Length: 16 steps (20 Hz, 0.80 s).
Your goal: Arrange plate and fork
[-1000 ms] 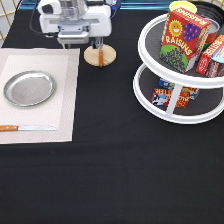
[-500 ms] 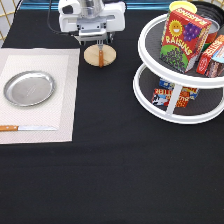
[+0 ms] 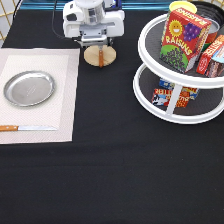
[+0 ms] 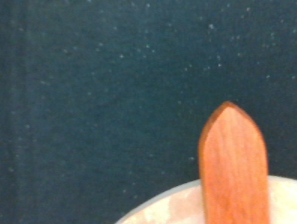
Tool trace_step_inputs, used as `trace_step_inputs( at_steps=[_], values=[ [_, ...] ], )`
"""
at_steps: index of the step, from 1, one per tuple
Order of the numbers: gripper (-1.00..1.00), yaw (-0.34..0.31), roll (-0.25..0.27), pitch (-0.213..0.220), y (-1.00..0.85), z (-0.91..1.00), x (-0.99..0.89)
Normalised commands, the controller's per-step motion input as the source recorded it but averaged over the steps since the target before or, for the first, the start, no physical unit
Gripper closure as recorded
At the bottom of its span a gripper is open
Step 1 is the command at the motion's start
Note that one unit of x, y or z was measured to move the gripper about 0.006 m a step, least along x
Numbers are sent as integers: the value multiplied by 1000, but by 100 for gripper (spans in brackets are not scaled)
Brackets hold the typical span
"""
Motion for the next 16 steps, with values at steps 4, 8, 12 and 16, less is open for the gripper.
trace_step_inputs(
  at_steps=[4, 8, 12, 16],
  values=[
    [-100, 88, -65, -42, 231, -251, 14],
    [-100, 113, -50, -47, 208, -310, -92],
    [-100, 108, -70, -53, 141, -330, -178],
    [100, 96, -90, -46, 71, -206, -167]
  ],
)
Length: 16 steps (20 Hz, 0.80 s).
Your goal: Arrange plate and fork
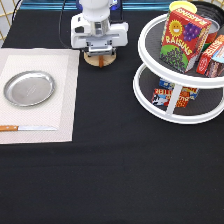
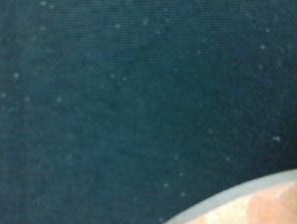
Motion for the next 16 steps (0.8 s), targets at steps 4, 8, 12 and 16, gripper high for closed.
trace_step_inputs(
  at_steps=[4, 8, 12, 16],
  values=[
    [100, 95, -104, -24, 90, -77, -34],
    [100, 89, -103, -8, 131, -34, -1],
    [100, 71, -114, -12, 160, 0, 0],
    [100, 59, -102, -21, 109, 24, 0]
  ],
)
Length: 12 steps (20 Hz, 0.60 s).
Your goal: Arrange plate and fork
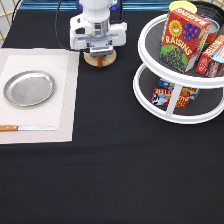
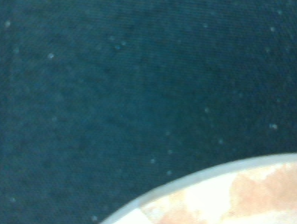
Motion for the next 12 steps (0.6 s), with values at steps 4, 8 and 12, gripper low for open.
trace_step_inputs(
  at_steps=[4, 8, 12],
  values=[
    [100, 20, -13, -4, -19, 379, -1],
    [100, -32, 15, -9, -273, 729, 79],
    [100, -94, 9, -17, -504, 633, 281]
  ],
)
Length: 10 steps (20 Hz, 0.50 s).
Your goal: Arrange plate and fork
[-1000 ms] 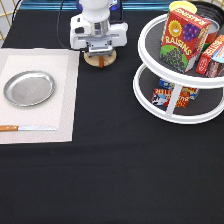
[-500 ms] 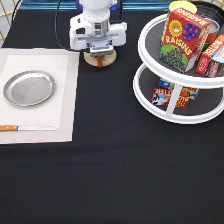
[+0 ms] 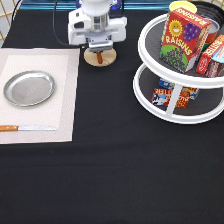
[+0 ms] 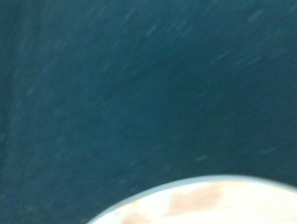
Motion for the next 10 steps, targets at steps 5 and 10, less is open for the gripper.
trace_step_inputs(
  at_steps=[5, 10],
  values=[
    [100, -116, 0, -44, -565, 453, 219],
    [100, -92, 0, -74, -686, 203, 40]
  ],
)
